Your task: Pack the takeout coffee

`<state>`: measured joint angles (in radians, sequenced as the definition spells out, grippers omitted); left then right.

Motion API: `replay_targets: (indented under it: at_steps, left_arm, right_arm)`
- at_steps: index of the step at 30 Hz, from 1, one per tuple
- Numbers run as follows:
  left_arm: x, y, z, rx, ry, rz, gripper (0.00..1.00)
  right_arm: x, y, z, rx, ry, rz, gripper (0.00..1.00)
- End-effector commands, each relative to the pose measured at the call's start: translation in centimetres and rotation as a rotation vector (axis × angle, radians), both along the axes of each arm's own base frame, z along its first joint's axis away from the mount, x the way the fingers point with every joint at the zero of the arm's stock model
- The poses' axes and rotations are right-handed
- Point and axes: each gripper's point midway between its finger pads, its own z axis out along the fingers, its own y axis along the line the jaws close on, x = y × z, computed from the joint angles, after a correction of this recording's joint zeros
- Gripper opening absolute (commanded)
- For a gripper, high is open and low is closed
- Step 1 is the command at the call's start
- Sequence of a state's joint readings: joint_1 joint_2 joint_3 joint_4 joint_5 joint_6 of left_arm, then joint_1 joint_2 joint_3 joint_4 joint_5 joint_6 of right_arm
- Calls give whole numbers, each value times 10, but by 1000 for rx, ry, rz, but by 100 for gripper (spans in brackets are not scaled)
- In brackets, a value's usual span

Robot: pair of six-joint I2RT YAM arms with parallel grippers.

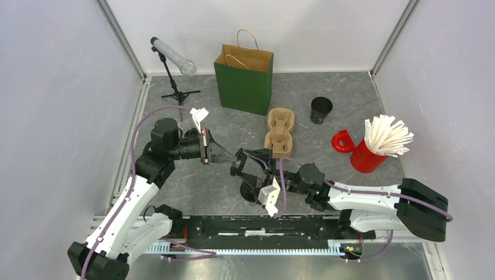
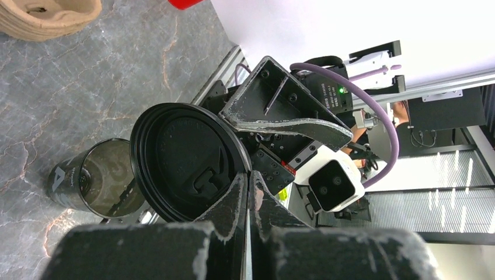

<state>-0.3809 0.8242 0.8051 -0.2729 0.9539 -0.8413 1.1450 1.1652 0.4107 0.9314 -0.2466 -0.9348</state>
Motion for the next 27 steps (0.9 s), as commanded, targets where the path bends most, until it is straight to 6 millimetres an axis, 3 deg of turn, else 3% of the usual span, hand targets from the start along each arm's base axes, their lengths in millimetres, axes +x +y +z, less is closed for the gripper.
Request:
replay_targets:
  at_steps: [1,7,13,17,20,25,27]
  left_arm:
    - [-9,0,8,6,-57,-55,2]
    - [-8,1,5,15,-56,-54,3]
    - [-3,1,3,32,-62,-30,5]
    - [7,6,2,93,-108,34,41]
    - [17,11,4,136,-151,88,61]
    - [35,22,4,222,-218,191,94]
    - [45,31,-6,285,-234,251,100]
  right_arm:
    - [-5,7,21,22,-40,32,91]
    - [-4,8,16,2,-32,34,83]
    - [-3,3,9,-1,-12,15,82]
    - [-1,-5,4,17,61,-9,82]
    - [0,-14,0,40,155,-33,82]
    - [22,-26,-5,48,518,-197,78]
    - [32,-30,-12,-8,664,-303,78]
